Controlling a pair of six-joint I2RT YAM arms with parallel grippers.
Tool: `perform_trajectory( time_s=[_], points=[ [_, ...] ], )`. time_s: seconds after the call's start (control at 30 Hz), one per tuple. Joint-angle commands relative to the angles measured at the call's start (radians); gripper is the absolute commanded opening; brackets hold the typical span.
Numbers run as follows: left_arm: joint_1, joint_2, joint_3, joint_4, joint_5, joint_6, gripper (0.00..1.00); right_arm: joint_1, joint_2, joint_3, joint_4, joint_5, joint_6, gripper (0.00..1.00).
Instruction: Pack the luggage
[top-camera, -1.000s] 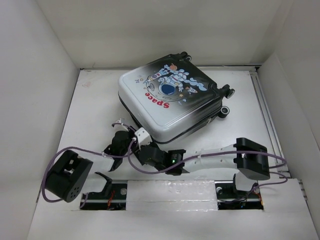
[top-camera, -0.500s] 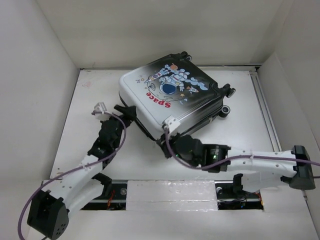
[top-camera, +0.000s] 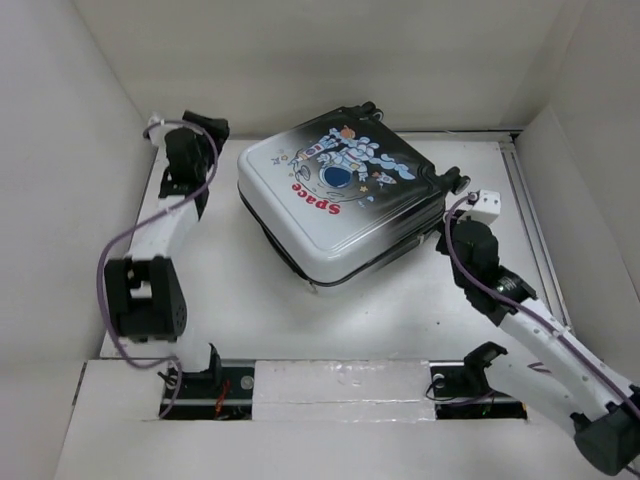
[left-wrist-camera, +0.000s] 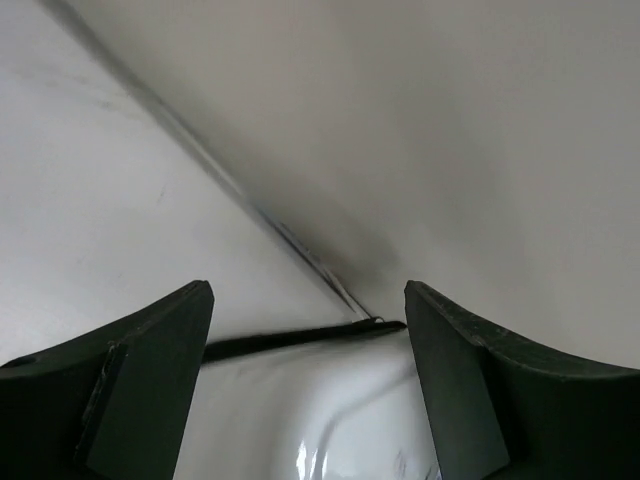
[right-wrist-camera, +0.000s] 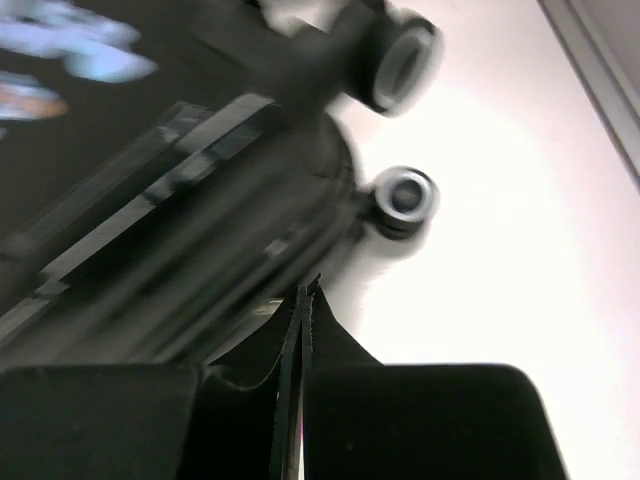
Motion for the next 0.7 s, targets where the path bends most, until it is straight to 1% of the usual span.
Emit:
perform_trajectory(
  time_s=[0.0, 0.03, 0.07, 0.1, 0.17, 0.2, 0.23, 0.33, 0.37, 0.4, 0.43, 0.5, 0.53, 0.57, 0.6, 0.63, 0.67],
  points=[
    [0.054, 0.194, 0.242, -0.100, 0.203, 0.078, 0.73, -0.183, 0.056, -0.062, 0.099, -0.217, -0.003, 0.00],
    [0.055, 0.243, 0.294, -0.127, 0.227, 0.107, 0.73, -0.214, 0.082, -0.062, 0.121, -0.260, -0.003, 0.00],
    [0.064, 0.288, 0.390, -0.152, 0.245, 0.122, 0.73, -0.235, 0.137, -0.062, 0.144, -0.294, -0.003, 0.00],
    [0.064, 0.366, 0.429, -0.189, 0.264, 0.139, 0.73, -0.264, 0.166, -0.062, 0.199, -0.343, -0.018, 0.00],
    [0.064, 0.434, 0.532, -0.218, 0.323, 0.161, 0.73, -0.280, 0.255, -0.033, 0.228, -0.385, -0.027, 0.00],
    [0.064, 0.496, 0.561, -0.247, 0.356, 0.161, 0.73, -0.280, 0.283, -0.019, 0.237, -0.408, -0.027, 0.00],
    [0.064, 0.521, 0.583, -0.247, 0.389, 0.161, 0.73, -0.280, 0.311, 0.004, 0.285, -0.458, -0.041, 0.00],
    [0.041, 0.555, 0.609, -0.258, 0.428, 0.161, 0.72, -0.280, 0.438, 0.050, 0.374, -0.575, -0.070, 0.00],
    [0.032, 0.555, 0.594, -0.258, 0.428, 0.161, 0.72, -0.280, 0.475, 0.100, 0.394, -0.604, -0.084, 0.00],
    [0.022, 0.545, 0.533, -0.238, 0.428, 0.161, 0.72, -0.271, 0.515, 0.128, 0.411, -0.633, -0.099, 0.00],
    [0.013, 0.502, 0.491, -0.188, 0.428, 0.161, 0.72, -0.271, 0.597, 0.165, 0.411, -0.658, -0.115, 0.00],
    [0.004, 0.439, 0.378, -0.125, 0.428, 0.114, 0.72, -0.271, 0.676, 0.278, 0.420, -0.727, -0.142, 0.00],
    [0.004, 0.399, 0.212, -0.064, 0.428, 0.081, 0.72, -0.271, 0.753, 0.321, 0.429, -0.756, -0.161, 0.00],
    [0.004, 0.317, 0.128, 0.071, 0.437, 0.054, 0.70, -0.271, 0.792, 0.366, 0.429, -0.832, -0.161, 0.00],
    [0.004, 0.277, 0.055, 0.114, 0.421, 0.016, 0.69, -0.281, 0.828, 0.454, 0.429, -0.869, -0.161, 0.00],
    [0.004, 0.241, -0.066, 0.141, 0.408, 0.015, 0.69, -0.282, 0.886, 0.497, 0.419, -0.898, -0.161, 0.00],
    [-0.008, 0.174, -0.119, 0.185, 0.394, 0.006, 0.69, -0.291, 0.910, 0.539, 0.419, -0.926, -0.161, 0.00]
  ],
)
